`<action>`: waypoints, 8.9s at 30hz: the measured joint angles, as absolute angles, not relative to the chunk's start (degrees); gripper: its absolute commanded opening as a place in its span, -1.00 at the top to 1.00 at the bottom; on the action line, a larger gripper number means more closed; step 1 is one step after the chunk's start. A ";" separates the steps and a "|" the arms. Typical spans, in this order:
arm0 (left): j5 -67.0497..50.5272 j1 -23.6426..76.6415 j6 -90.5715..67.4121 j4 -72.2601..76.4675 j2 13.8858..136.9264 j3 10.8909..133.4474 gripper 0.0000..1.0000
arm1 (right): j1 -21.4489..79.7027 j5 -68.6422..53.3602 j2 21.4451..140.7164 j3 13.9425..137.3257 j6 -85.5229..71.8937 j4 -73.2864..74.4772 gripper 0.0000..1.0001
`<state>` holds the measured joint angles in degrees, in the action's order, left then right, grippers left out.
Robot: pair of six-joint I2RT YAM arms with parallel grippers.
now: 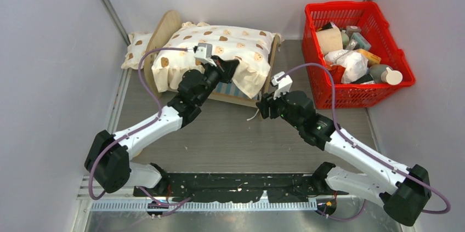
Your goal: Set up the pet bed
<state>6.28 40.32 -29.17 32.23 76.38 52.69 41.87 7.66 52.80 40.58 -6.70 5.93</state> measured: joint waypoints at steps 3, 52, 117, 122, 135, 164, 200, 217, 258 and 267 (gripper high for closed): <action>5.82 39.81 -29.63 31.77 77.80 53.89 1.00 | 43.51 8.97 56.66 42.28 -7.55 5.10 -0.18; 4.71 39.20 -34.30 27.16 78.89 56.25 1.00 | 50.74 39.77 82.52 51.16 -26.00 -10.61 -0.24; 2.98 35.51 -40.73 29.08 80.86 54.17 1.00 | 34.83 -23.00 69.45 36.51 -16.71 -18.15 0.13; 2.96 35.51 -40.80 29.30 82.63 54.17 1.00 | 34.35 -28.36 68.49 36.53 -20.69 -15.55 0.04; 3.01 35.51 -41.10 30.00 84.47 54.06 1.00 | 27.14 -33.89 66.13 36.51 -45.17 -11.99 0.15; 2.96 35.51 -41.36 30.85 85.89 52.99 1.00 | 31.66 -25.67 67.29 28.23 -31.46 -23.88 -0.20; 2.92 35.44 -41.58 32.80 86.94 52.56 1.00 | 39.27 -28.73 68.55 33.89 -28.45 -24.49 -0.06; 2.04 35.11 -41.50 33.08 87.96 51.88 0.42 | 39.24 -22.72 52.58 29.12 -47.40 -18.50 -0.13; 7.94 53.28 -25.15 24.18 70.39 20.43 -0.02 | 45.84 11.07 70.50 22.76 -27.03 -4.60 -0.07; 9.15 53.74 -22.35 36.99 77.30 19.35 0.08 | 47.55 14.87 73.47 23.66 -27.64 -6.02 0.89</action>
<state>9.15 53.74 -22.35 36.99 77.30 19.35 47.55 14.87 73.47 23.66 -27.64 -6.02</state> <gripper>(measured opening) 0.472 0.115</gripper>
